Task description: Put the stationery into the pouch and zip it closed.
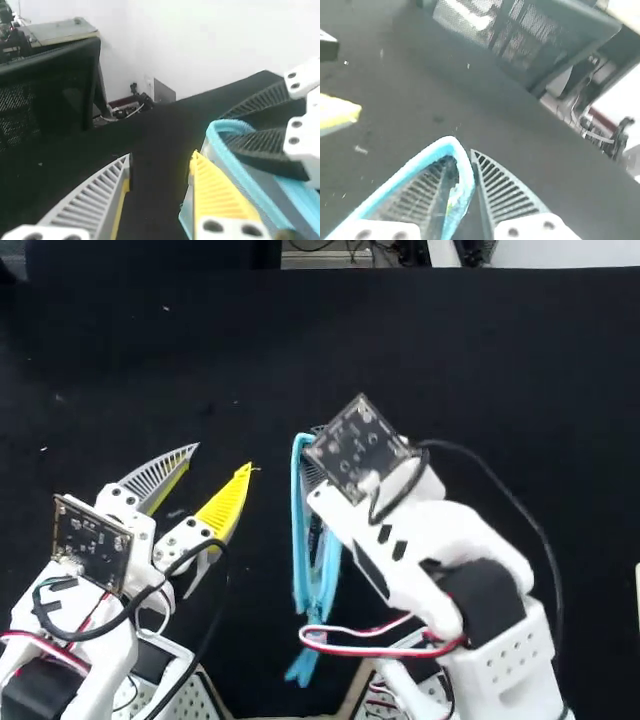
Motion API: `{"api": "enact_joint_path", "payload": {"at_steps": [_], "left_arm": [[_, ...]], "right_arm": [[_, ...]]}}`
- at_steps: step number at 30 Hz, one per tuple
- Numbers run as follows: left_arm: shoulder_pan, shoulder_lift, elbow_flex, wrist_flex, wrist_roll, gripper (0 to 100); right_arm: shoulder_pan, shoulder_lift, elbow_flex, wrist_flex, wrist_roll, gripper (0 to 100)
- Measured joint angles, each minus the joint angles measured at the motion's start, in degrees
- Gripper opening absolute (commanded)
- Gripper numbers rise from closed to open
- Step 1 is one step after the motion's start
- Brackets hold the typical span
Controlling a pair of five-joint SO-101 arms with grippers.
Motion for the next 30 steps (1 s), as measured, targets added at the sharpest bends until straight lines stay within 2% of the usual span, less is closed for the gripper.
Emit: {"api": "enact_joint_path", "payload": {"at_steps": [7,10,19,24,30], "left_arm": [[-0.2,7.2,-3.3,-0.6,0.0,20],[-4.7,13.1,-7.6,2.5,0.0,20],[-15.3,27.3,-26.5,11.3,0.0,19],[-21.8,33.2,-29.3,16.2,0.2,19],[-22.5,33.8,-29.5,17.7,0.2,19]], "right_arm": [[-7.5,-4.0,4.4,-3.7,-0.1,1.1],[-8.0,-3.6,2.8,-3.3,0.2,1.1],[-11.8,12.1,-9.8,1.1,0.2,1.1],[-12.3,21.7,-20.7,5.1,0.2,1.1],[-12.4,28.4,-26.3,5.2,0.2,1.1]]}}
